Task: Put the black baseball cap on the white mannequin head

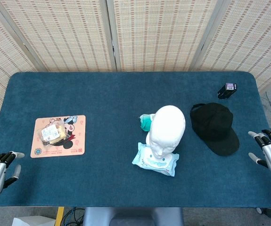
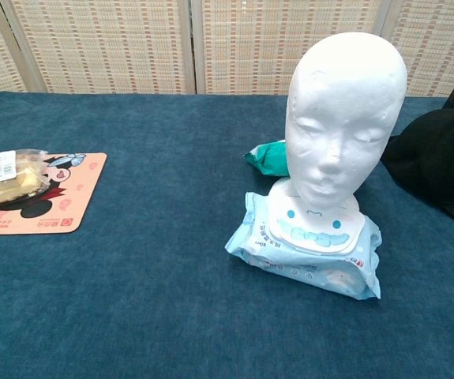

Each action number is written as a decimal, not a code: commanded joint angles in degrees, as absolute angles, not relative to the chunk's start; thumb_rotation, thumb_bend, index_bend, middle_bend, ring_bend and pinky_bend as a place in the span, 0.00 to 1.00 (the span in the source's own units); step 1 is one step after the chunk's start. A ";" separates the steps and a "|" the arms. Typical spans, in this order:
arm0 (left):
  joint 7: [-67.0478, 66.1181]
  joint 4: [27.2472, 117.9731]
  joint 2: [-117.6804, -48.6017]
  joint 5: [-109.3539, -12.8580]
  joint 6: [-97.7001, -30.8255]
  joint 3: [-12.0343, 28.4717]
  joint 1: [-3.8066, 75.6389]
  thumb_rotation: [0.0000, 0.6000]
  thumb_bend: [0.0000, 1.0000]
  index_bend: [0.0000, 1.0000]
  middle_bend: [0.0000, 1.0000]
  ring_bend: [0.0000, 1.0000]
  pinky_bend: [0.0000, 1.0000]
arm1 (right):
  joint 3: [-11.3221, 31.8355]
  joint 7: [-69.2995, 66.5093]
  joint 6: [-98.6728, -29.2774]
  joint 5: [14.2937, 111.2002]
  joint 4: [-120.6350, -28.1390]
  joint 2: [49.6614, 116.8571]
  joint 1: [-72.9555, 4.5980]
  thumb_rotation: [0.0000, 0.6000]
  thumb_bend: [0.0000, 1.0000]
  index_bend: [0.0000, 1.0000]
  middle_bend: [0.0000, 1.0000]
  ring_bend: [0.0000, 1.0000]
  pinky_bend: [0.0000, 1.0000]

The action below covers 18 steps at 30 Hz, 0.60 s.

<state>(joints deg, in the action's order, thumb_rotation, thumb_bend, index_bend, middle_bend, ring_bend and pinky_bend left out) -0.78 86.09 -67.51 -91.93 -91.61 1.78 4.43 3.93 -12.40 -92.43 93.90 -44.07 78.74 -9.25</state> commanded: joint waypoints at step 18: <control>-1.00 86.10 -67.46 -91.24 -90.87 1.79 4.41 1.00 0.43 0.38 0.42 0.40 0.65 | 0.86 -22.10 -85.40 92.70 -25.16 89.51 -11.03 1.00 0.00 0.30 0.45 0.28 0.40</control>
<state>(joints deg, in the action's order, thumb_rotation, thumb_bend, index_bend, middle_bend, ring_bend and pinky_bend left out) -0.97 86.08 -67.46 -91.27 -90.90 1.79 4.40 1.00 -21.83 -85.63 92.79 -25.44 89.23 -10.95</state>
